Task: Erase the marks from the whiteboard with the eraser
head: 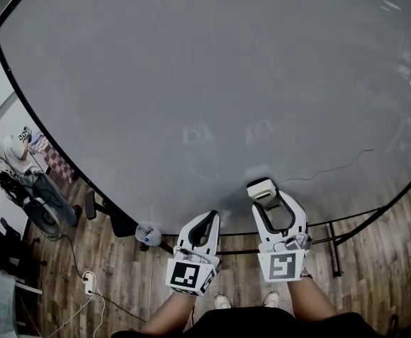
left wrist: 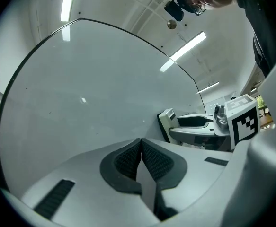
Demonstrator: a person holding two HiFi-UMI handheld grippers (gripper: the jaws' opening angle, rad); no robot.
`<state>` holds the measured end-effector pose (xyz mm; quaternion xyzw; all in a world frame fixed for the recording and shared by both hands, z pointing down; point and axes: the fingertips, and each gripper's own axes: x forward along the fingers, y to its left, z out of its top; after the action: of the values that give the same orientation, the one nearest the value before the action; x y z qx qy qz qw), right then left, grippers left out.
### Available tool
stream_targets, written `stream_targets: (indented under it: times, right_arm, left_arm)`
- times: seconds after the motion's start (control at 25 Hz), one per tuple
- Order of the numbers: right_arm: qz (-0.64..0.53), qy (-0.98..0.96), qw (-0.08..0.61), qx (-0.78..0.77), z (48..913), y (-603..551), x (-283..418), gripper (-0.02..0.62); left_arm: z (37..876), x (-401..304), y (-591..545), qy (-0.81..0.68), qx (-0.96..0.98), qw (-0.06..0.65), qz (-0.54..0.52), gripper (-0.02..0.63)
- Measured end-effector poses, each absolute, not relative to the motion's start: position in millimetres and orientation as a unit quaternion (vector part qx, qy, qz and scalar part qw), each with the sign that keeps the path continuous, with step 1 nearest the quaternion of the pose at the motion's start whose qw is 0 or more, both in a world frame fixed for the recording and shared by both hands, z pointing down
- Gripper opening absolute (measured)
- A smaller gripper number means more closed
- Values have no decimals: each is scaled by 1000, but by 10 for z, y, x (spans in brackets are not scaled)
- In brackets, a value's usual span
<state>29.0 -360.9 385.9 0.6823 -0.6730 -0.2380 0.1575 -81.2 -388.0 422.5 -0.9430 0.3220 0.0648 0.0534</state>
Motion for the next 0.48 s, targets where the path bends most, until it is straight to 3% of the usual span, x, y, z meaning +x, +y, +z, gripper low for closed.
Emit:
stream_targets:
  times: [0.24,0.48]
  right_arm:
    - [-243,-667,151,688,3623,-3367,894,247]
    - [-251,-658,153,693,3564,-3307,934,249]
  left_arm:
    - [4050,-204,-3588,307,-948,56,66,20]
    - [4000,-195,-3545,306,-947,60,80,20]
